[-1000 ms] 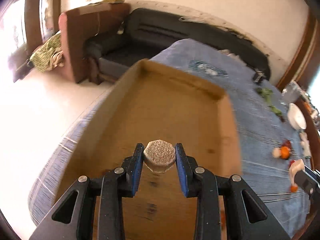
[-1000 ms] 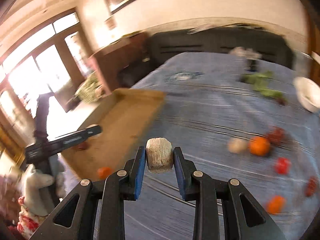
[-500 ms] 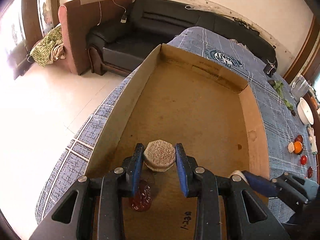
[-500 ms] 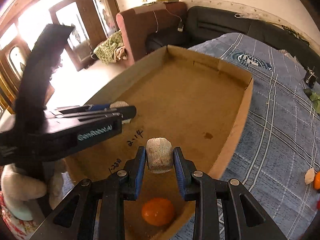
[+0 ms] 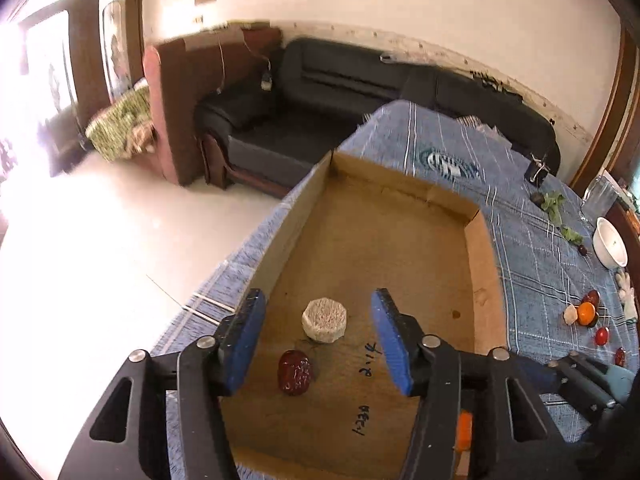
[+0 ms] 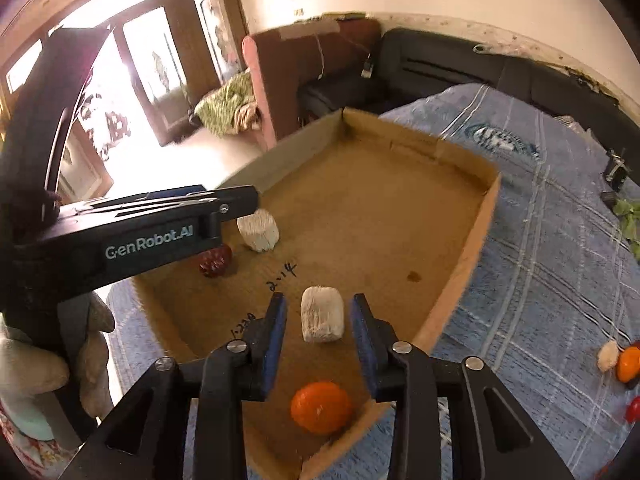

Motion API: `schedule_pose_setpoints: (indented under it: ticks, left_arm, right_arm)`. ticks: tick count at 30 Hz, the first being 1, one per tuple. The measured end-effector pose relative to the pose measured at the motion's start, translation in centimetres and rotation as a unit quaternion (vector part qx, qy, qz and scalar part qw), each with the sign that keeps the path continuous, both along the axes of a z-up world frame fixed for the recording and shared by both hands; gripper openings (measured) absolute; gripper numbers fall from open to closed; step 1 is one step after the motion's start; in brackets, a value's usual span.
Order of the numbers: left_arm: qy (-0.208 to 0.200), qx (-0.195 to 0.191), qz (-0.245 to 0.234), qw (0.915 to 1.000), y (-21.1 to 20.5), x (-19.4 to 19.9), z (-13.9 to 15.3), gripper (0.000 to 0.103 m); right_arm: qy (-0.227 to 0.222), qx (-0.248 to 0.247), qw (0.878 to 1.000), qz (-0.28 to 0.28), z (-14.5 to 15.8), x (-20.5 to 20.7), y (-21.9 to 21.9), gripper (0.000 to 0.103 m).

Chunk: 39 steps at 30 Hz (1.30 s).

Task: Organize fruits
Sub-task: 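Release both rice cakes into the cardboard tray and withdraw both tools, then grasp an orange with the left tool while the right tool grasps a red date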

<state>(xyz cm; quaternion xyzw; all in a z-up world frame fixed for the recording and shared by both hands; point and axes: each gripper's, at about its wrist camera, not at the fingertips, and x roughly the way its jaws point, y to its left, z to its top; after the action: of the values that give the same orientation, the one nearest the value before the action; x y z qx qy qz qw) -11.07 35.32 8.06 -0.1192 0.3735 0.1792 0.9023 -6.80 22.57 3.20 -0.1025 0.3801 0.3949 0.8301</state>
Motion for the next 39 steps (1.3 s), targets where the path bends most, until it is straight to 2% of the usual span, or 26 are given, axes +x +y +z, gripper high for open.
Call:
schedule_pose_setpoints:
  ticks: [6,10,16,19,27,39]
  left_arm:
    - [-0.019,0.031,-0.024,0.999,-3.7,-0.6,2.0,0.059]
    - [-0.023,0.043,-0.046,0.9977,-6.3,-0.6,2.5,0.059]
    - [-0.023,0.06,-0.067,0.9957,-9.4,-0.5,2.9,0.06]
    - [-0.024,0.071,-0.074,0.9944,-10.5,-0.7,3.1,0.062]
    - [-0.014,0.092,-0.087,0.9918,-13.0,-0.1,3.0,0.063]
    - [0.008,0.09,-0.127,0.9877,-16.6,1.9,1.3,0.065]
  right_arm:
    - [-0.013,0.036,0.998,-0.045,1.9,-0.8,-4.9,0.045]
    - [-0.024,0.046,0.995,-0.08,2.5,-1.7,-8.3,0.053]
    - [-0.025,0.06,0.991,-0.117,3.0,-2.0,-12.4,0.056]
    - [-0.024,0.068,0.989,-0.132,2.8,-2.2,-13.7,0.06]
    - [-0.01,0.084,0.982,-0.169,2.0,-2.3,-18.0,0.06]
    - [0.021,0.091,0.965,-0.245,-0.3,-1.5,-26.6,0.063]
